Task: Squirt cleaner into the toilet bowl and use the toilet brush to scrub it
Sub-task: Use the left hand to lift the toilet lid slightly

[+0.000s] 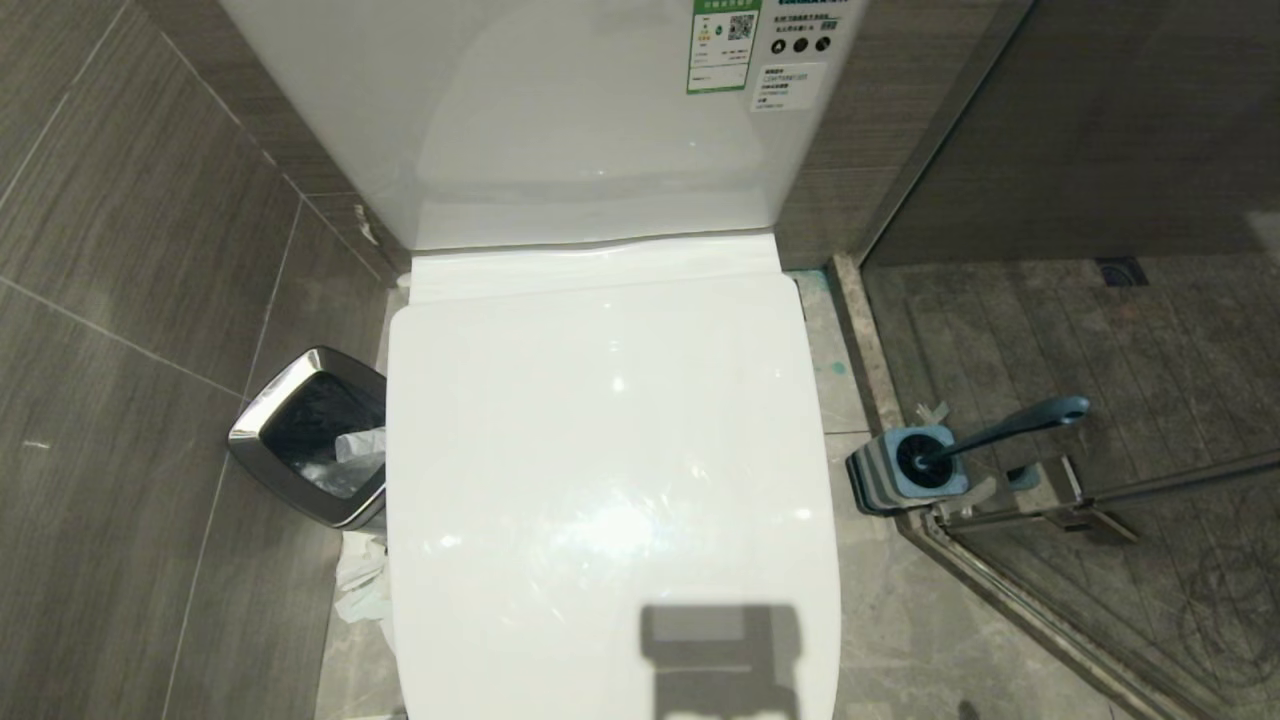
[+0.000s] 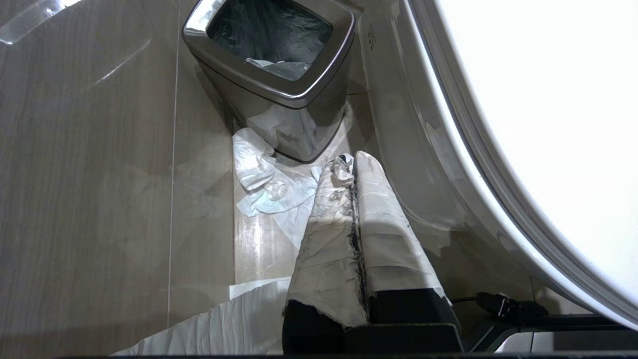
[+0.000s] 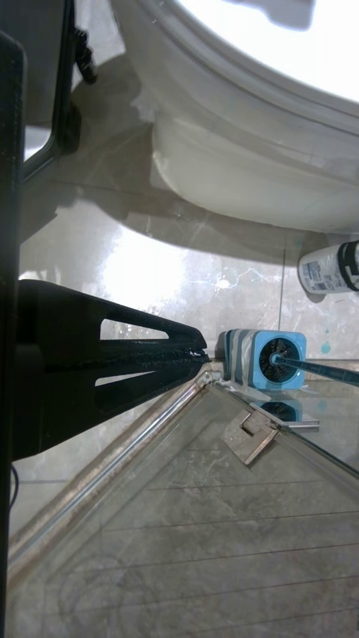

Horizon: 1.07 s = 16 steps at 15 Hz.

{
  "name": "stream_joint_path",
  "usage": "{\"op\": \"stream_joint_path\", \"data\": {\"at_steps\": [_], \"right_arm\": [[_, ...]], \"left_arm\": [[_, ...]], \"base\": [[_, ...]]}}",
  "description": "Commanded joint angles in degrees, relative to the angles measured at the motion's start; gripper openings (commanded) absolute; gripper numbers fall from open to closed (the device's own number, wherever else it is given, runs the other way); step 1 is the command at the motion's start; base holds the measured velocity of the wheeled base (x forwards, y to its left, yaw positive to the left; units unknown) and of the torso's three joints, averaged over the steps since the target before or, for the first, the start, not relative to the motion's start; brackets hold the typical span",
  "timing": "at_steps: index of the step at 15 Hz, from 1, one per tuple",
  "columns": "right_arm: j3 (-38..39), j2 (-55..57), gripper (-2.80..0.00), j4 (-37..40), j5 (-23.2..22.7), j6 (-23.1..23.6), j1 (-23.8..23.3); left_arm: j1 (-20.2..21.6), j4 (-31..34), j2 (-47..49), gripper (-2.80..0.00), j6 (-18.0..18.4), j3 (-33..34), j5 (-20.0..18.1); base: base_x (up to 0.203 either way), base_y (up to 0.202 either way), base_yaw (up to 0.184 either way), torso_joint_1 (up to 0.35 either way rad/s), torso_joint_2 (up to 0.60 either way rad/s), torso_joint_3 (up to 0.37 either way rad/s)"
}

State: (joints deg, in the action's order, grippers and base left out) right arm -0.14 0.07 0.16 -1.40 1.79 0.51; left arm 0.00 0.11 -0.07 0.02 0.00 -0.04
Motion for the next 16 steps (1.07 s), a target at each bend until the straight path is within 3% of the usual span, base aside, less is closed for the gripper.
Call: {"op": "stream_joint_path", "data": {"at_steps": [1,16], "right_arm": [[0.05,0.01,-2.8,0.02,0.09,-0.12,0.02],[0.05,0.01,-2.8,0.02,0.17,-0.21,0.02]], "left_arm": [[0.0,-0.02,0.07,-2.8,-0.02,0.0,0.04],[0.0,0.07,0.07,-2.8,0.56,-0.15,0.13]], "base": [[0.0,0.0,0.0,0.0,0.0,0.0],[0.0,0.0,0.0,0.0,0.0,0.0]]}}
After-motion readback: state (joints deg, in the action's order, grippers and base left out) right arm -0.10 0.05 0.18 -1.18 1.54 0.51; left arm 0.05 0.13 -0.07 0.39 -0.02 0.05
